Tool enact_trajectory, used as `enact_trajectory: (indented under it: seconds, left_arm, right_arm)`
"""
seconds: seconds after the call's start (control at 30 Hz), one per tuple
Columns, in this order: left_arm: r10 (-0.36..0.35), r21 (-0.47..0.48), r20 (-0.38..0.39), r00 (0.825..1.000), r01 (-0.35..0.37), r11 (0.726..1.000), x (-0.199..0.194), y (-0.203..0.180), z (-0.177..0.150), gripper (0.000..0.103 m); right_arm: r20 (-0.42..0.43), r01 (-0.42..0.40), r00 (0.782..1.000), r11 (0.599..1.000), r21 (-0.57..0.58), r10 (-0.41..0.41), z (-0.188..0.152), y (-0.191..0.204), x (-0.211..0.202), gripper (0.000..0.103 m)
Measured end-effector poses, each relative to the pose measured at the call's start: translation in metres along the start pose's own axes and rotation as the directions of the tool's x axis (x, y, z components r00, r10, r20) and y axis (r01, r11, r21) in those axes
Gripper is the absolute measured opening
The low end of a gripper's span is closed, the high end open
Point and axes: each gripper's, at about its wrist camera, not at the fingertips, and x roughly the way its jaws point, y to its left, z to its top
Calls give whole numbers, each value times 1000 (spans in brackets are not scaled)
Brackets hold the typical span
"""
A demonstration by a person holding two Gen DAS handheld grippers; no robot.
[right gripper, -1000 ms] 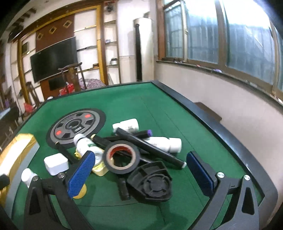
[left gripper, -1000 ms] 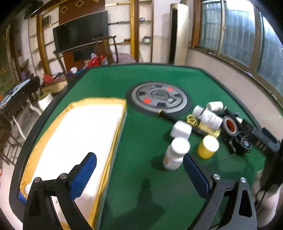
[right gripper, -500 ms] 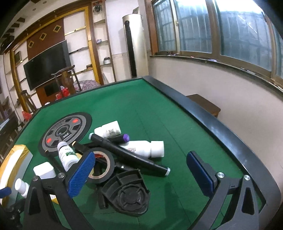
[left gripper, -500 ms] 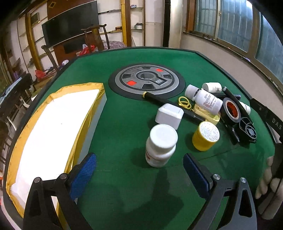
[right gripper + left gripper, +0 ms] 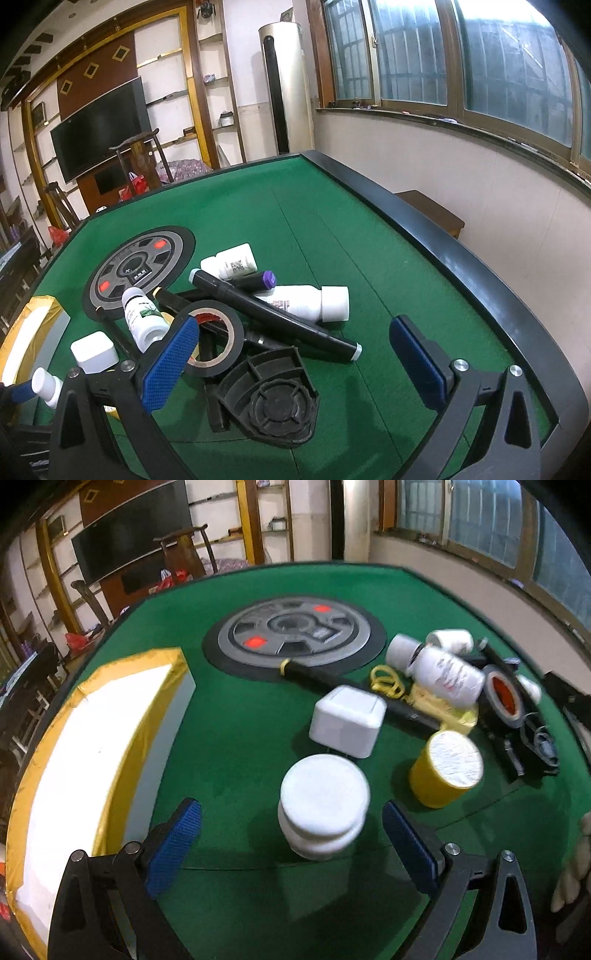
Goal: Organize rigid objects
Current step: 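Move the left tool toward the white round jar and open around it, then close the left tool on the white jar while the right tool grasps the yellow tape roll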
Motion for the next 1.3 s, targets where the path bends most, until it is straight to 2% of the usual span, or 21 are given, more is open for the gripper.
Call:
enact_trajectory:
  seconds: [0.13, 0.5, 0.57, 0.67, 0.73, 0.83, 0.87, 0.9, 0.97, 1.03, 1.17, 1.23, 1.3]
  left_arm:
    - [-46, -43, -53, 998, 43, 998, 10, 7, 0, 100]
    - [-41, -52, -47, 998, 38, 998, 8, 6, -4, 102]
    - [-72, -73, -21, 997, 71, 995, 3, 11, -4, 94]
    - [-147, -120, 27, 989, 149, 981, -6, 23, -4, 94]
    - [-151, -115, 31, 988, 154, 981, -7, 23, -4, 91]
    - [-134, -82, 47, 990, 137, 987, -9, 19, -1, 81]
    - [-133, -71, 58, 989, 137, 988, -10, 16, 0, 72]
    - [-135, -62, 65, 989, 139, 988, -11, 14, 2, 57]
    - [-169, -41, 61, 984, 171, 984, -13, 10, 4, 37]
    - [-153, -33, 60, 986, 156, 987, -15, 9, 3, 37]
    - [-217, -92, 97, 971, 226, 970, -35, 27, -5, 37]
    - [-238, -112, 137, 962, 254, 961, -55, 40, -10, 37]
    - [-271, -132, 159, 949, 293, 947, -68, 52, -14, 37]
  right_arm:
    - [-8, 4, 1000, 1000, 3, -4, -1, 0, 1, 103]
    - [-13, 3, 1000, 1000, 3, -3, -1, -1, 3, 103]
    - [-19, 4, 1000, 1000, 6, -4, -1, -2, 5, 103]
    - [-21, 5, 1000, 1000, 7, -5, -1, -2, 5, 103]
    - [-24, 5, 1000, 1000, 7, -5, -2, -2, 6, 103]
    - [-37, 11, 999, 1000, 8, -10, -3, -2, 8, 103]
    - [-41, 13, 999, 1000, 9, -13, -3, -2, 9, 103]
    - [-42, 14, 999, 1000, 10, -14, -3, -2, 9, 103]
    - [-46, 21, 999, 1000, 14, -21, -3, -2, 10, 103]
    - [-49, 29, 998, 999, 18, -28, -2, -3, 10, 103]
    - [-31, 14, 999, 1000, 13, -13, -2, -2, 0, 103]
    - [-35, -44, 998, 999, 5, 44, -2, 3, -15, 103]
    - [-21, -161, 987, 986, -38, 160, -5, 22, -39, 103]
